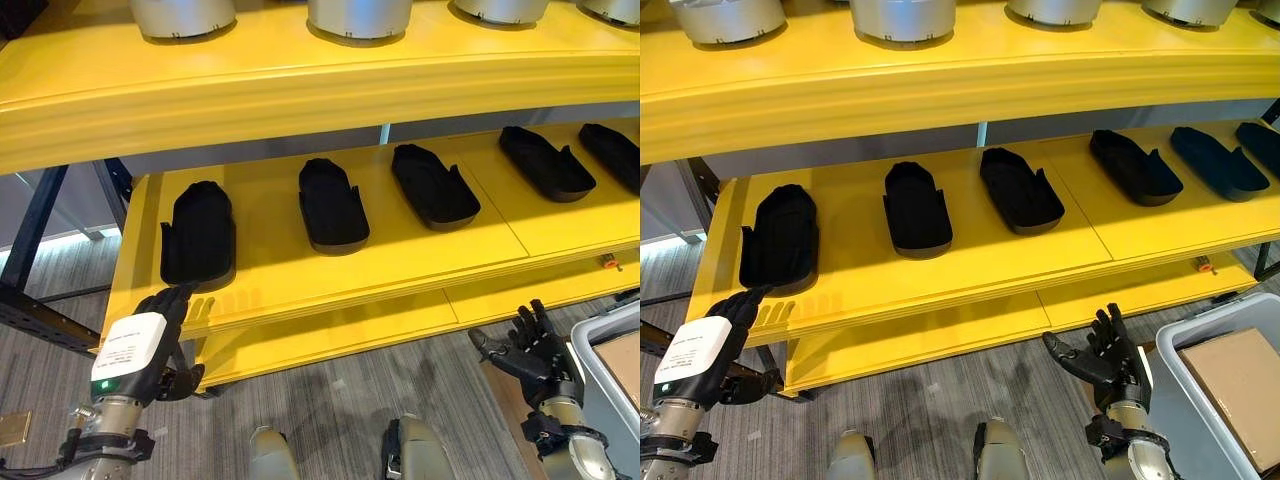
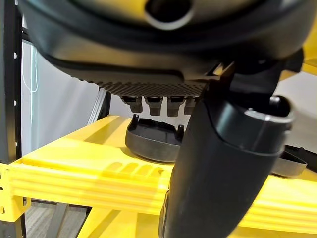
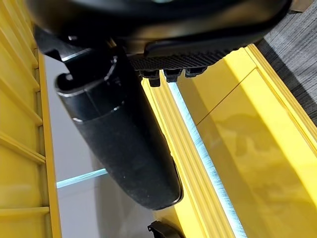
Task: Move parts from the plastic box to the shelf.
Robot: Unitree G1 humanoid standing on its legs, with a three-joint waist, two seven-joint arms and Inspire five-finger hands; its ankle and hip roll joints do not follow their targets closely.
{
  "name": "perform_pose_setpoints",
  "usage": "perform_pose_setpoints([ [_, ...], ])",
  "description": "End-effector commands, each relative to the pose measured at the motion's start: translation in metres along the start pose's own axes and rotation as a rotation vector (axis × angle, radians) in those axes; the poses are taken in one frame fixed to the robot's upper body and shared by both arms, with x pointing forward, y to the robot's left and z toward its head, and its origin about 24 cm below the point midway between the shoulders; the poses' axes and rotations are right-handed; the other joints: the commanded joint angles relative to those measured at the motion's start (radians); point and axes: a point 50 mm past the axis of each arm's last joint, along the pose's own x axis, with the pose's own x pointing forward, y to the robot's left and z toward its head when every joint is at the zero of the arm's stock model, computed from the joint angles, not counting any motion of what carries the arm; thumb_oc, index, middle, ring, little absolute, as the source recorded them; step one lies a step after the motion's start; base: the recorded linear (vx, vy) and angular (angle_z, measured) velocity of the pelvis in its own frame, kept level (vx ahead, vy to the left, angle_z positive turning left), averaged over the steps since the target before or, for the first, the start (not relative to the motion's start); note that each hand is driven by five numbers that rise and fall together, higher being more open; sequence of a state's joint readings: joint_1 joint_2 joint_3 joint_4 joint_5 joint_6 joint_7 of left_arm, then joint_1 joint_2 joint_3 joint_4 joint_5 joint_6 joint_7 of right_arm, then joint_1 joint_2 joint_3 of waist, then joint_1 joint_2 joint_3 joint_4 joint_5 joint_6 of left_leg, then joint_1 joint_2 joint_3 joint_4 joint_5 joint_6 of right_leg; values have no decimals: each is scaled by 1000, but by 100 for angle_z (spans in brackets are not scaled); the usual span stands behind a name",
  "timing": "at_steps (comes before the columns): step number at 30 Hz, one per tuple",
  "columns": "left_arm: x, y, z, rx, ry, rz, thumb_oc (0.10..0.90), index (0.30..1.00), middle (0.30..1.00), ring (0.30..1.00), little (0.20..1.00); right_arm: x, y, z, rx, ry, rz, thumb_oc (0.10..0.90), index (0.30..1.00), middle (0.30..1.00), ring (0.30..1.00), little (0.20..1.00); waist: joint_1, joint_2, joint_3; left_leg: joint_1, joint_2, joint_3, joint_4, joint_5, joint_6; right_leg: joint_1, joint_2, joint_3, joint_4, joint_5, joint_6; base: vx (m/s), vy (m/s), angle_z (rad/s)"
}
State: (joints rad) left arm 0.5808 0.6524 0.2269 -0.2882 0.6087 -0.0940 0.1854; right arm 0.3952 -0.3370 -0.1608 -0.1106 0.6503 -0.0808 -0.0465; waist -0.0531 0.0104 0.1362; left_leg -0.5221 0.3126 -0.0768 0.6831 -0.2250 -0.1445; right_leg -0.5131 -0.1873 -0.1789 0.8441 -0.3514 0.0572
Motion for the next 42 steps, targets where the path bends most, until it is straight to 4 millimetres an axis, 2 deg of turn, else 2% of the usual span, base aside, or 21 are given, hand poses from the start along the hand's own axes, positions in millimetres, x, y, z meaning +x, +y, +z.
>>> perform_pose_setpoints([
  [1,17,30,10,100,-113,131,900,1000,1000,1000,1000,10,5,50,23,-281,24,900,1000,1000,1000,1000,-10,5,9,8,3,30,59,-58,79,81,-20,63,-73,-4,38,0,0,0],
  [12,27,23,10,147,-130,76,900,1000,1000,1000,1000,12,5,47,22,-271,20,900,1000,1000,1000,1000,-19,6,-5,-9,6,30,66,-61,81,54,-13,70,-62,-5,36,0,1,0],
  [29,33,32,5,198,-117,45,900,1000,1000,1000,1000,13,5,45,22,-257,25,900,1000,1000,1000,1000,-26,12,-10,-19,6,40,73,-63,81,35,-14,83,-61,-1,35,1,2,-1],
  [42,37,29,-2,211,-81,25,900,1000,1000,1000,1000,14,6,44,25,-252,24,900,1000,1000,1000,1000,-28,6,1,-30,2,42,86,-66,81,27,-13,89,-56,-1,33,0,0,0],
])
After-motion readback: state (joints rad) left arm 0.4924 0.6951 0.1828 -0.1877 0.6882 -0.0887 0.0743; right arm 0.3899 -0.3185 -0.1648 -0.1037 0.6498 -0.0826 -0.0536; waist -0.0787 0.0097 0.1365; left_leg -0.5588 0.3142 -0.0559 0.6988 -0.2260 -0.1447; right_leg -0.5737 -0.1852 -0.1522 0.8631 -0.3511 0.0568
